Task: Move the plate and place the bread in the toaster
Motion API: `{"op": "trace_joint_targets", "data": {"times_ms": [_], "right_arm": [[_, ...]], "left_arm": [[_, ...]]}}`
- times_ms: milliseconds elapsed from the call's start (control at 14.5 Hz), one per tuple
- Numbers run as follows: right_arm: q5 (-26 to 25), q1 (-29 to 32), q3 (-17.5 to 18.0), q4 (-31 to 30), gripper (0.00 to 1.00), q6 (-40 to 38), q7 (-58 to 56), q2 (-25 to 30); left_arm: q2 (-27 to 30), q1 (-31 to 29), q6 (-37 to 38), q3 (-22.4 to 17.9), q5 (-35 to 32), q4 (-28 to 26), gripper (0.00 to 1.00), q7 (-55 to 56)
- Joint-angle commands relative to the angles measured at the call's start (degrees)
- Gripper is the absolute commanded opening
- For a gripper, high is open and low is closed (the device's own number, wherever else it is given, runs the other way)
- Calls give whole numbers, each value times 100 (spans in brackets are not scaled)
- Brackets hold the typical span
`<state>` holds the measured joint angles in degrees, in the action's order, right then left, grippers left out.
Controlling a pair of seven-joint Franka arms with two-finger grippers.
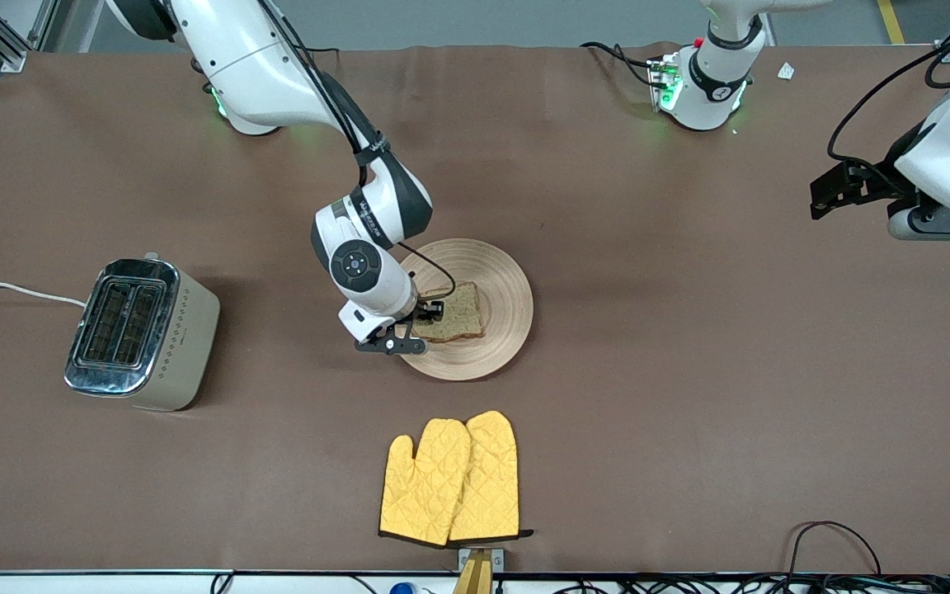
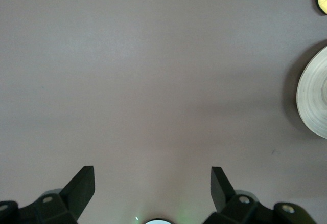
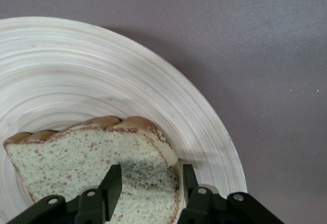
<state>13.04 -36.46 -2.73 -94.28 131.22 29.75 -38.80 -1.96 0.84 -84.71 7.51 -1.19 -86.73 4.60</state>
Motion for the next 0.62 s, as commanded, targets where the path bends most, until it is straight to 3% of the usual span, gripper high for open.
{"op": "trace_joint_targets", "data": {"times_ms": [0, 344, 551], "right_arm": [[67, -80, -61, -73, 39, 97, 66, 22], [67, -80, -52, -64, 6, 71, 66, 22], [58, -80, -61, -47, 1, -8, 48, 57]], "left_arm": [[309, 39, -10, 23, -92, -265, 100, 181], [538, 4, -90, 181, -92, -485, 100, 569], [810, -14, -379, 190, -92, -897, 100, 569]]}}
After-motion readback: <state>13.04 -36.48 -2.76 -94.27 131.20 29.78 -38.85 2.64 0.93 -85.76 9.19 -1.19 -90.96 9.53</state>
